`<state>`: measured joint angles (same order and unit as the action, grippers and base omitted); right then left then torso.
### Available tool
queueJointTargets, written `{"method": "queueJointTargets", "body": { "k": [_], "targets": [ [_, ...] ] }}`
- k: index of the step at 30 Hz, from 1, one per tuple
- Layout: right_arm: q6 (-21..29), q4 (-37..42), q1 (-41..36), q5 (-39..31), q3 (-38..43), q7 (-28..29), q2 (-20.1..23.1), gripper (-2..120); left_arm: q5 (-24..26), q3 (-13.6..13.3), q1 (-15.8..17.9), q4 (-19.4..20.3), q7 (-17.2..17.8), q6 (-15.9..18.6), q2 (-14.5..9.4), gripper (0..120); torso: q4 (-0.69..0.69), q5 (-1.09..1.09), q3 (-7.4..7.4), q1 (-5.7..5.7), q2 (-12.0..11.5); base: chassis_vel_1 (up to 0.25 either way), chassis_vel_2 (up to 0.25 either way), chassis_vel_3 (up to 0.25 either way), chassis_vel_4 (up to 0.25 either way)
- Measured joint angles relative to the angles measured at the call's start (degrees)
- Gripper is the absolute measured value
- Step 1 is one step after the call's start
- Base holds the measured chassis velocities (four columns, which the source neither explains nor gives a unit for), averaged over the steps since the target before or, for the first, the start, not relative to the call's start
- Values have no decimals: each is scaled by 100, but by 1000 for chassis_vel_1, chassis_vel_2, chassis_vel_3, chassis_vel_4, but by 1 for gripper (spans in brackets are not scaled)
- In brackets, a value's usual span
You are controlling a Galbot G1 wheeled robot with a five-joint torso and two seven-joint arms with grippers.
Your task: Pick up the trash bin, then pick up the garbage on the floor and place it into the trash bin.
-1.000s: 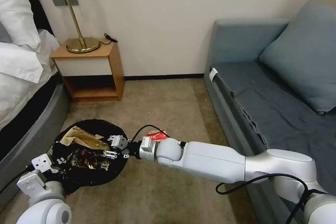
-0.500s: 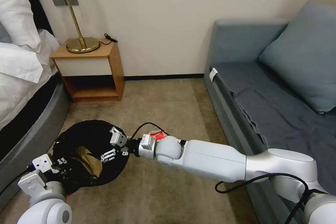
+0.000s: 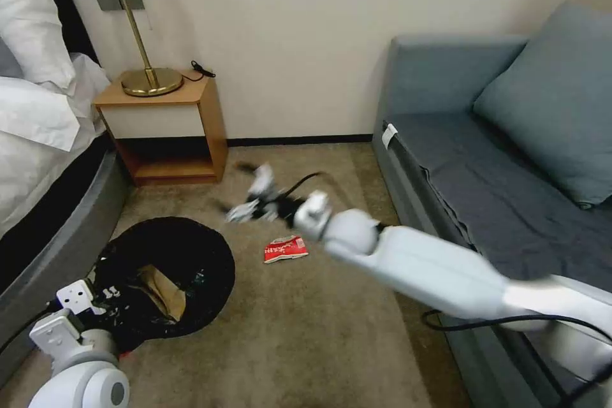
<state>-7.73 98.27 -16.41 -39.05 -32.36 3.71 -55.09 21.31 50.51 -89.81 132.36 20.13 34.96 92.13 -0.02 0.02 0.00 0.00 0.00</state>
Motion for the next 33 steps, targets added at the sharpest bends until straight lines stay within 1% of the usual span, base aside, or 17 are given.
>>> {"method": "queueJointTargets", "body": {
  "k": [1, 2, 5, 7, 9, 11, 12, 15, 17, 18, 21, 23, 25, 27, 30, 31, 33],
  "targets": [
    [115, 227, -235, 2, 347, 256, 149, 100, 2, -4, 3, 0, 0, 5, 0, 3, 2, 0, 0, 0, 0, 0, 0, 0, 0],
    [115, 227, -235, 2, 347, 256, 149, 100, 2, -4, 3, 0, 0, 5, 0, 3, 2, 0, 0, 0, 0, 0, 0, 0, 0],
    [496, 864, -1153, 124, 1474, 901, 497, 100, 4, -17, 20, -13, 0, 8, 0, 3, 2, 1, 0, 0, 0, 0, 0, 0, 0],
    [531, 926, -1258, 161, 1599, 971, 535, 100, 5, -17, 20, -18, 0, 8, 0, 3, 0, 2, 0, 0, 0, 0, 0, 0, 0],
    [757, 1432, -1926, 387, 2354, 1383, 711, 100, 18, -13, 17, -36, -4, 8, 0, 3, 0, 0, 0, 0, 0, 0, 0, 0, 0],
    [990, 1913, -2694, 519, 3031, 1805, 735, 100, 40, 5, 11, -38, -5, 8, 0, 3, 2, -2, 0, 0, 0, 0, 0, 0, 0],
    [990, 1913, -2694, 519, 3031, 1805, 735, 100, 40, 5, 11, -38, -5, 8, 0, 3, 2, -2, 0, 0, 0, 0, 0, 0, 0],
    [1173, 2550, -3765, 697, 3609, 2302, 491, 100, 55, 6, -3, -38, -7, 7, 0, 3, 0, 0, -1, 0, 0, 0, 0, 0, 0],
    [1178, 2607, -3863, 725, 3648, 2333, 453, 100, 56, 6, -7, -38, -9, 7, 0, 3, 1, -1, -1, 0, 0, 0, 0, 0, 0],
    [1153, 2779, -4247, 900, 3786, 2358, 302, 100, 56, 7, -20, -38, -9, 3, 0, 3, 3, -2, -1, 0, 0, 0, 0, 0, 0],
    [759, 2887, -4829, 1310, 3959, 2122, 59, 100, 58, 11, -35, -33, -9, -6, 0, 3, 2, -3, -1, -1, 0, 0, 0, 0, 0],
    [649, 2887, -4958, 1439, 3984, 2050, 6, 100, 63, 11, -35, -23, -11, -7, 0, 3, 3, -4, -1, 0, 0, 0, 0, 0, 0],
    [373, 2864, -5298, 1876, 4013, 1887, -149, 100, 65, 6, -34, 0, -12, -11, 0, 3, 2, -2, -1, 0, 0, 0, 0, 0, 0],
    [317, 2856, -5378, 1976, 4012, 1856, -193, 100, 65, 4, -34, 3, -12, -12, 0, 3, 2, -3, -1, 0, 0, 0, 0, 0, 0],
    [51, 2808, -5868, 2407, 3879, 1726, -551, 100, 64, -1, -23, 12, -15, -13, 1, 3, 2, -3, -1, 0, 0, 0, 0, 0, 0],
    [-118, 2708, -6045, 2643, 3792, 1517, -811, 100, 60, 2, -9, 21, -16, -13, 0, 3, 2, -3, -1, 0, 0, 0, 0, 0, 0],
    [-154, 2669, -6087, 2727, 3767, 1457, -891, 100, 58, 4, -7, 27, -15, -13, 0, 3, 2, -3, 0, 0, 0, 0, 0, 0, 0]
  ]
}}
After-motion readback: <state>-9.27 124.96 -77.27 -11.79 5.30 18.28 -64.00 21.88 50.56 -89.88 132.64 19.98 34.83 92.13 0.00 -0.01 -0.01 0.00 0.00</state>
